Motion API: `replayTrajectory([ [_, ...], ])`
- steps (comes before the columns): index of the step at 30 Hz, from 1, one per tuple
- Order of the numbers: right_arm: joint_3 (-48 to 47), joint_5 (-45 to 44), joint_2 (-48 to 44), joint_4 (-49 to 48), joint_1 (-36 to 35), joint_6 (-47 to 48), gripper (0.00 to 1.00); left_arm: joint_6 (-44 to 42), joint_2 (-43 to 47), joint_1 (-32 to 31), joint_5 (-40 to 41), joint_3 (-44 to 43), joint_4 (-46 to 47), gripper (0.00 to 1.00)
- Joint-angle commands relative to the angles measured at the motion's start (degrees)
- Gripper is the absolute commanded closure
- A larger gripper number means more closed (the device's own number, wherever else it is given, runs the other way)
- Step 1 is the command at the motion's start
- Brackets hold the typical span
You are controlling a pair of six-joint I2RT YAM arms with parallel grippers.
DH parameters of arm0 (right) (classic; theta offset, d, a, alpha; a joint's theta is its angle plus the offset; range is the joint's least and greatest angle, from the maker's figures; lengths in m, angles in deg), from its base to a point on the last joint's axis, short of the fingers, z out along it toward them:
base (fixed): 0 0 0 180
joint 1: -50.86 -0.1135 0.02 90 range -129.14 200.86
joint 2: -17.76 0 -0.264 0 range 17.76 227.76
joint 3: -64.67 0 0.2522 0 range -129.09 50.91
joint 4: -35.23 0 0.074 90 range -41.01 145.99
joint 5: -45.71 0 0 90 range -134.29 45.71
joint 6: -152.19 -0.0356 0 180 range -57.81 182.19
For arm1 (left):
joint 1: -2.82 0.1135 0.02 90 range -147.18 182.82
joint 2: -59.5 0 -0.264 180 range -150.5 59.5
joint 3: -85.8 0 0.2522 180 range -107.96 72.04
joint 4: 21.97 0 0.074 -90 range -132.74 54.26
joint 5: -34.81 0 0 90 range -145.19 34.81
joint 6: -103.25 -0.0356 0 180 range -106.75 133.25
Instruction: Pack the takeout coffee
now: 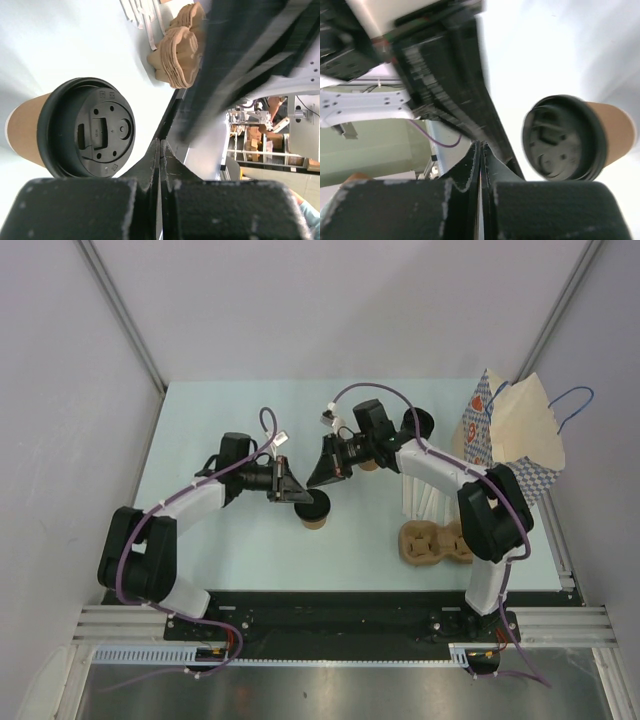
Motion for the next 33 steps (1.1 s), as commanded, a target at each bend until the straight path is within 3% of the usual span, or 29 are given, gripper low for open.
replayTrajectory([
  [1, 0.7, 1.6, -4.5, 3.1, 0.7, 1.4, 1.00, 0.4, -0.3, -0.2, 1.2, 0.0, 1.7, 1.00],
  [5, 2.4, 2.3, -5.7, 6.2, 1.8, 3.7, 1.00, 0.4, -2.7, -0.2, 2.7, 0.0, 2.3, 1.00],
  [18, 5.6, 5.0, -6.3, 2.8, 1.0, 2.2, 1.00, -3.2, -8.7, -0.2, 7.5, -2.5, -3.2, 1.00],
  [33, 9.8, -4.2, 10.2, 10.0, 2.1, 11.7, 1.00, -4.9, -10.1, -0.2, 9.7, -2.8, -5.5, 1.00],
])
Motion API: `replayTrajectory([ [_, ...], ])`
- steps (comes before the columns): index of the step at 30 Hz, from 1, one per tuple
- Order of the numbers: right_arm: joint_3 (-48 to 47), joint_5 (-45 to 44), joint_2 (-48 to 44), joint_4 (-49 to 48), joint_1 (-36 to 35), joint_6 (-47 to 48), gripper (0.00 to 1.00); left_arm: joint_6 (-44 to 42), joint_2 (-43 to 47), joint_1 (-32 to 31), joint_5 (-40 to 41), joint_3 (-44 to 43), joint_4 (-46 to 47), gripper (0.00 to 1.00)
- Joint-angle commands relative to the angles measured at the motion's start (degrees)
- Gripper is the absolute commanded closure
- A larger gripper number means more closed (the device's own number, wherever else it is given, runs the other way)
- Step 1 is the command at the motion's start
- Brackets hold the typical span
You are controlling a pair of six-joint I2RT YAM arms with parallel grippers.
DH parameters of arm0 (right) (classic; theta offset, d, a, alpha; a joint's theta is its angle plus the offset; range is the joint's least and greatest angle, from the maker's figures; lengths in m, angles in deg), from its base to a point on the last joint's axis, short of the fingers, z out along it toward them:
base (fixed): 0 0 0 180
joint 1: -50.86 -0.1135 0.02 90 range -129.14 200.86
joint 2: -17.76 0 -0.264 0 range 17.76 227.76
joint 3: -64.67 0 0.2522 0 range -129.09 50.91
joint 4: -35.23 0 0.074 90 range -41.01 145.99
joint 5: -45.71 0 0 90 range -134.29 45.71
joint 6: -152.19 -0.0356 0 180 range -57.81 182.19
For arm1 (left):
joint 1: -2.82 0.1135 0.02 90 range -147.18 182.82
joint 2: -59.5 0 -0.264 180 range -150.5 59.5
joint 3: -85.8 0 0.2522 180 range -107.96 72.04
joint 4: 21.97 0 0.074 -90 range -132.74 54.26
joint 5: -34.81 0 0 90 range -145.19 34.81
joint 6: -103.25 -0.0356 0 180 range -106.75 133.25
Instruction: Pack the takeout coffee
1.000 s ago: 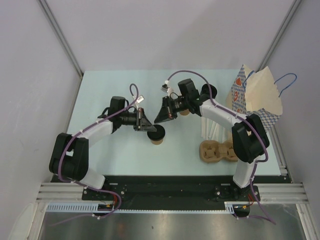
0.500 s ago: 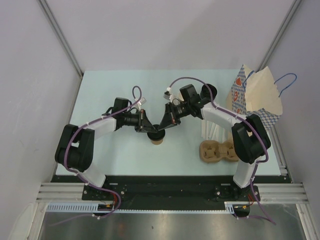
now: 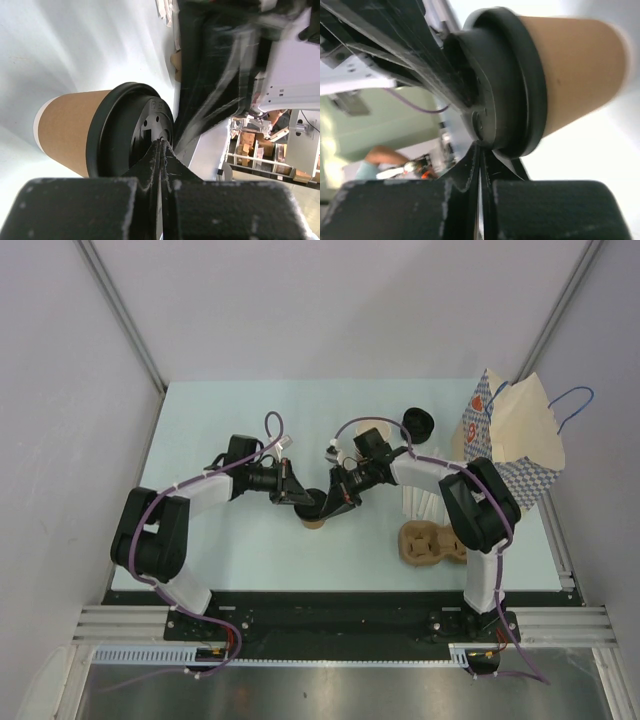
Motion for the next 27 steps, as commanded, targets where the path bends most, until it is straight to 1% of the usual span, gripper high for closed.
replayTrajectory([
  [1, 2.1, -10.8, 6.1, 4.6, 1.1, 5.7, 1.00, -4.5, -2.3, 0.0, 6.4, -1.0, -3.9, 1.00],
  [5, 2.0, -10.2, 2.0, 3.4, 1.6, 5.9, 1.00, -4.6, -2.2, -0.1, 6.8, -1.1, -4.1, 1.00],
  [7, 1.8, -7.0, -1.5, 2.2, 1.4, 4.7, 1.00, -4.7, -2.2, -0.1, 6.8, -1.0, -4.1, 1.00],
  [13, 1.8, -3.7, -10.6, -1.6, 0.7, 0.9, 1.00, -4.8, -1.6, -0.1, 7.0, -0.7, -4.0, 1.00],
  [16, 1.7, -3.8, -12.7, -2.3, 0.9, -0.2, 1.00, -4.9, -1.4, -0.1, 7.3, -0.7, -4.1, 1.00],
  [19, 1.8, -4.3, -12.5, -3.3, 1.5, -0.7, 1.00, -4.9, -1.5, -0.1, 7.2, -0.7, -3.9, 1.00],
  [23, 1.7, -6.1, -9.8, -2.4, 1.2, 1.4, 1.00, -4.9, -1.5, -0.1, 7.3, -0.5, -4.0, 1.00],
  [27, 2.0, -12.4, -6.5, -0.1, -0.2, 5.1, 1.00, -5.3, -1.7, -0.1, 7.5, -0.5, -4.3, 1.00],
])
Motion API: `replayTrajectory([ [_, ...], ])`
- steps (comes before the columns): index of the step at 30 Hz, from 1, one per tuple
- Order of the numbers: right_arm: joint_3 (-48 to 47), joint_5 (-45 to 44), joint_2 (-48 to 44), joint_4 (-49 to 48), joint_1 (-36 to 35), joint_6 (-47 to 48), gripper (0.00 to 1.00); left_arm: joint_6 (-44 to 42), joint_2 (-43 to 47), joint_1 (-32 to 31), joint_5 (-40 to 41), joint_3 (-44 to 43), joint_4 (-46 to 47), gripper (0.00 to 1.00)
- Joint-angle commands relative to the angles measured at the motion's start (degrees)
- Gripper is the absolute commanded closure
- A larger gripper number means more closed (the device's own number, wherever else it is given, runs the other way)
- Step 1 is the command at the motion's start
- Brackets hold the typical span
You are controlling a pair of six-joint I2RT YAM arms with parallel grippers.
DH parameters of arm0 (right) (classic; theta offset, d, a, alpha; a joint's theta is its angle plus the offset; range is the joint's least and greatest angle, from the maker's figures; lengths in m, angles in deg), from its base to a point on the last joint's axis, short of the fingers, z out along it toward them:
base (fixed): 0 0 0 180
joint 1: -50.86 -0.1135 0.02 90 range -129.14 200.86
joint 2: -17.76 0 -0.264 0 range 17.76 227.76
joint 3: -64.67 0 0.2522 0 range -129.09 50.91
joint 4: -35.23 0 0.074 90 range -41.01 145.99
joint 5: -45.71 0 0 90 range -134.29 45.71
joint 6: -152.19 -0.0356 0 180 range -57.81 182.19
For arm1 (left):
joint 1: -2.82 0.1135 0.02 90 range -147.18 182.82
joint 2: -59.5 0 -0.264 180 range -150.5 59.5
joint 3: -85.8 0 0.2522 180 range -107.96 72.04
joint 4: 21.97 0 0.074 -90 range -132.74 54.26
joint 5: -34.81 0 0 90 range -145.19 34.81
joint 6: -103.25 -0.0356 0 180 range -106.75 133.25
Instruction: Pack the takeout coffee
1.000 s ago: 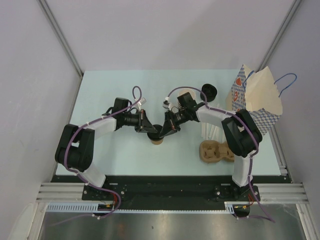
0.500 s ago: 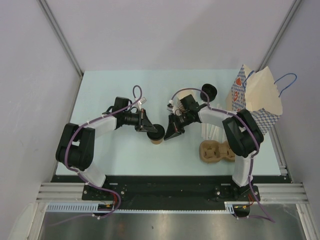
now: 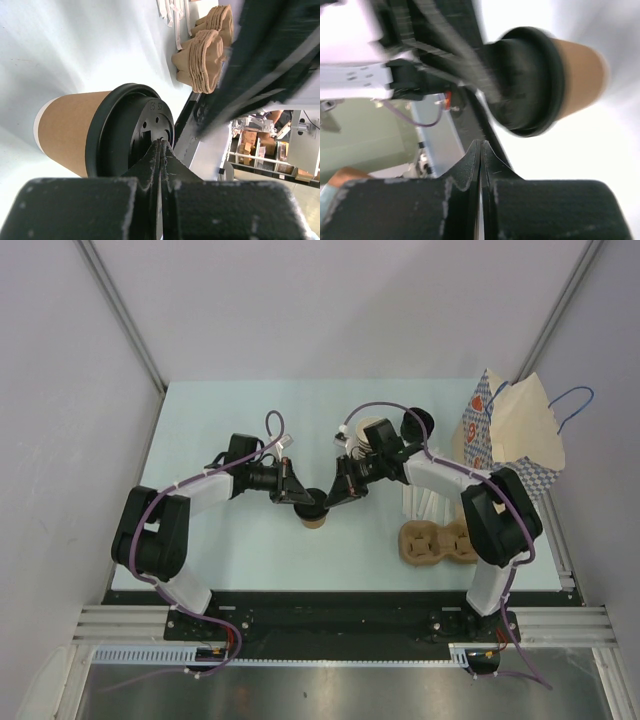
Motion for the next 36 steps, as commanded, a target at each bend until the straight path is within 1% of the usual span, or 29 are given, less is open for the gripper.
replayTrajectory([
  [1, -0.5, -7.3, 3.9, 1.4, -1.7, 4.0, 1.00, -4.2, -1.3, -0.1, 7.5, 0.5, -2.8, 1.00],
  [2, -0.4, -9.9, 5.5, 1.2, -2.0, 4.0, 1.00, -4.3, -1.4, -0.1, 7.5, 0.5, -2.8, 1.00],
  [6, -0.4, -15.4, 7.3, 1.5, -3.2, 4.5, 1.00, -4.8, -1.5, -0.1, 7.4, 0.4, -3.5, 1.00],
  [10, -0.5, -19.0, 4.9, 3.3, -4.0, 6.7, 1.00, -5.1, -1.0, -0.1, 7.5, 0.9, -3.8, 1.00],
  [14, -0.5, -25.3, 2.8, 6.8, -5.2, 10.2, 1.00, -5.0, -1.3, -0.1, 7.7, 1.1, -3.3, 1.00],
  [15, -0.5, -25.6, 2.1, 7.2, -5.8, 11.0, 1.00, -5.1, -1.3, -0.1, 7.7, 1.2, -3.3, 1.00],
  [18, -0.5, -24.9, -0.5, 7.0, -6.3, 14.1, 1.00, -5.3, -0.9, -0.1, 7.5, 0.9, -3.3, 1.00],
  [22, -1.3, -19.2, -6.5, 6.0, -6.9, 15.7, 1.00, -5.1, 0.1, -0.4, 6.1, 0.3, -3.1, 1.00],
  [25, -2.5, -16.2, -8.3, 6.8, -6.3, 14.8, 1.00, -4.4, 1.5, -1.1, 3.6, -0.2, -1.8, 1.00],
  [28, -2.7, -14.0, -8.6, 4.9, -5.5, 11.3, 1.00, -2.2, 3.4, -1.6, 1.1, 0.1, 1.0, 0.99],
  [31, -3.1, -15.8, -7.8, 2.6, -5.5, 9.5, 1.00, -0.3, 5.0, -1.6, 0.0, -0.6, 2.3, 0.99],
  [36, -4.2, -18.4, -4.5, 1.4, -5.9, 8.5, 1.00, -0.6, 8.4, -0.7, 0.0, -3.0, 0.1, 0.99],
])
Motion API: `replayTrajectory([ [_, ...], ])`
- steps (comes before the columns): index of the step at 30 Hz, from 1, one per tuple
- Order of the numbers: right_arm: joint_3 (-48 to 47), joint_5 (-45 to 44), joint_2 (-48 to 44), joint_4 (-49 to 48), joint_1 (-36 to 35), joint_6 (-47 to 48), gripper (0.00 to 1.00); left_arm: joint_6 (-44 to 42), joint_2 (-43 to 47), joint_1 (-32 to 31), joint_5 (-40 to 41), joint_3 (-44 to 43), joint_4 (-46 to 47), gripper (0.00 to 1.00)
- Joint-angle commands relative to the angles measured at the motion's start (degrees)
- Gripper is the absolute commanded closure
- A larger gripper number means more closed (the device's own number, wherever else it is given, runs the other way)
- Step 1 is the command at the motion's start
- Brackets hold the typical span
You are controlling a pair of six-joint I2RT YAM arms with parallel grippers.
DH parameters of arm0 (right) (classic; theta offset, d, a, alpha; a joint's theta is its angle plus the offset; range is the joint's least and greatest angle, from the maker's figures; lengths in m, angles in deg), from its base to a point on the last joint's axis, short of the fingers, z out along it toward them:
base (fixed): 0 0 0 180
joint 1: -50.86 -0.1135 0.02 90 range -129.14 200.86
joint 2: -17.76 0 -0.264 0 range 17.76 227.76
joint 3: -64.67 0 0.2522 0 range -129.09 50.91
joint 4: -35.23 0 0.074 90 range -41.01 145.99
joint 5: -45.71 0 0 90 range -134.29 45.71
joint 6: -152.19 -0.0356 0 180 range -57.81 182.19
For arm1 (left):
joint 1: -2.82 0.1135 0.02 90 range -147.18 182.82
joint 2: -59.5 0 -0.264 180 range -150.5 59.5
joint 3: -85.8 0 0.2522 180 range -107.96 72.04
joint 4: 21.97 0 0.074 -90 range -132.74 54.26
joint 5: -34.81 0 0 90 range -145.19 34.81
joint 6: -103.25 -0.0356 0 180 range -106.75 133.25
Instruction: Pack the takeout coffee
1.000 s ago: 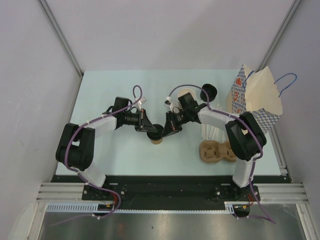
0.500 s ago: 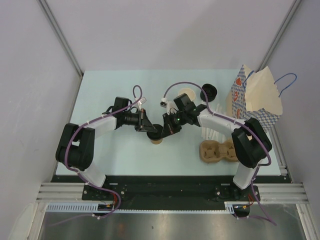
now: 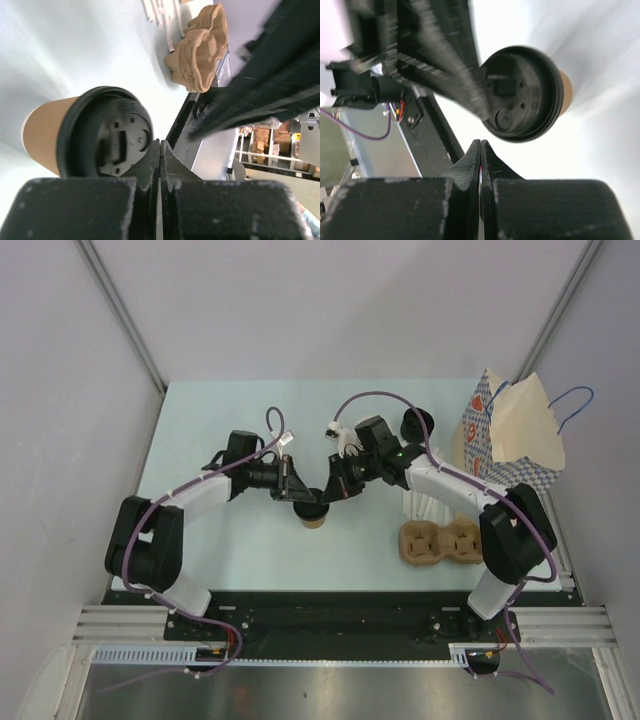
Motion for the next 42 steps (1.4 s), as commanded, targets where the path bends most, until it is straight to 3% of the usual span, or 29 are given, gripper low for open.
replayTrajectory([
  [1, -2.9, -2.2, 2.1, -3.5, -0.2, -1.5, 1.00, -1.8, 5.6, 0.8, -0.1, -4.0, -1.0, 0.99],
  [12, -3.8, -3.7, 8.0, -6.3, -1.7, -2.2, 1.00, -3.7, 8.3, 2.9, 0.3, -4.5, -5.0, 0.99],
  [20, -3.9, -11.1, 10.6, -2.1, -2.9, 1.7, 1.00, -9.8, -6.3, 5.4, 12.5, -1.3, -9.9, 1.00],
  [26, -4.5, -12.6, 11.6, -0.1, -3.3, 3.1, 1.00, -11.7, -6.7, 5.9, 8.7, -5.3, -13.7, 1.00],
  [34, -5.4, -12.7, 11.1, 1.2, -3.3, 4.0, 1.00, -5.9, 3.8, 5.9, -0.8, -5.4, -6.2, 1.00],
  [42, -5.4, -13.1, 11.3, 1.2, -3.3, 4.3, 1.00, -2.4, 6.3, 5.9, -2.1, -5.1, -2.3, 1.00],
])
